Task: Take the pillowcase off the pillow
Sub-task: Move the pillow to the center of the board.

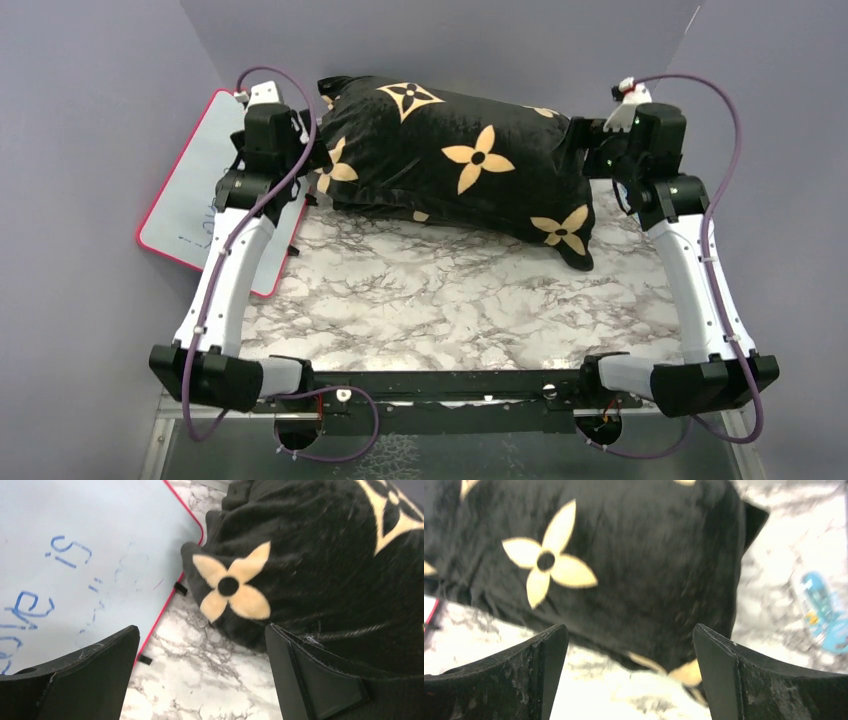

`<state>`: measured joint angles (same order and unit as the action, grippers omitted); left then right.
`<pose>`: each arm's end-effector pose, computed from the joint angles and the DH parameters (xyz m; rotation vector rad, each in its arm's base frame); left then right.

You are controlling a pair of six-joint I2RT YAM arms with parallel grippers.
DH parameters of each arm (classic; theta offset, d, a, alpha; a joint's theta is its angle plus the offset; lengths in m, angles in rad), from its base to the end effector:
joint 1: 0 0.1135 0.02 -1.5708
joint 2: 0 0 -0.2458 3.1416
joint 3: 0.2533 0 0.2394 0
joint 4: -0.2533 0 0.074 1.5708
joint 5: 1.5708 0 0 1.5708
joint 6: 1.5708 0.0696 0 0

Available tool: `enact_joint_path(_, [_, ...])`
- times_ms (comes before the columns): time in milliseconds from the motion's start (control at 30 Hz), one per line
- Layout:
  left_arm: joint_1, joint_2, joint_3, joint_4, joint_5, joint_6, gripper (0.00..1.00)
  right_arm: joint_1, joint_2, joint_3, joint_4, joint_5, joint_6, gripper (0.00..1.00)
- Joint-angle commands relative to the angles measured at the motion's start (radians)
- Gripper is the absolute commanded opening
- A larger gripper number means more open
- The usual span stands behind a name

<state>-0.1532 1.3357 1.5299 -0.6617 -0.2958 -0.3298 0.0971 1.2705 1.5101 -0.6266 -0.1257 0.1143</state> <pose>0.3036 -0.0264 0.3928 -0.3605 1.9840 -0.0050 0.2885 0.0369 0.4076 -0.0661 1.9626 0.2619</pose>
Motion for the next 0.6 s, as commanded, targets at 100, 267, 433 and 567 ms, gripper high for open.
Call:
enact_joint_path(100, [-0.011, -0.261, -0.275, -0.002, 0.064, -0.089, 0.99, 0.037, -0.138, -0.273, 0.027, -0.140, 0.101, 1.00])
enact_joint_path(267, [-0.014, -0.355, -0.419, -0.008, 0.223, -0.152, 0.99, 0.051, -0.122, -0.340, 0.018, -0.183, 0.160, 1.00])
enact_joint_path(433, [-0.016, -0.397, -0.507, -0.006, 0.354, -0.206, 0.99, 0.059, -0.016, -0.265, -0.003, -0.071, 0.188, 1.00])
enact_joint_path(567, [-0.019, -0.431, -0.542, -0.006, 0.396, -0.232, 0.99, 0.064, 0.089, -0.206, 0.028, 0.013, 0.204, 1.00])
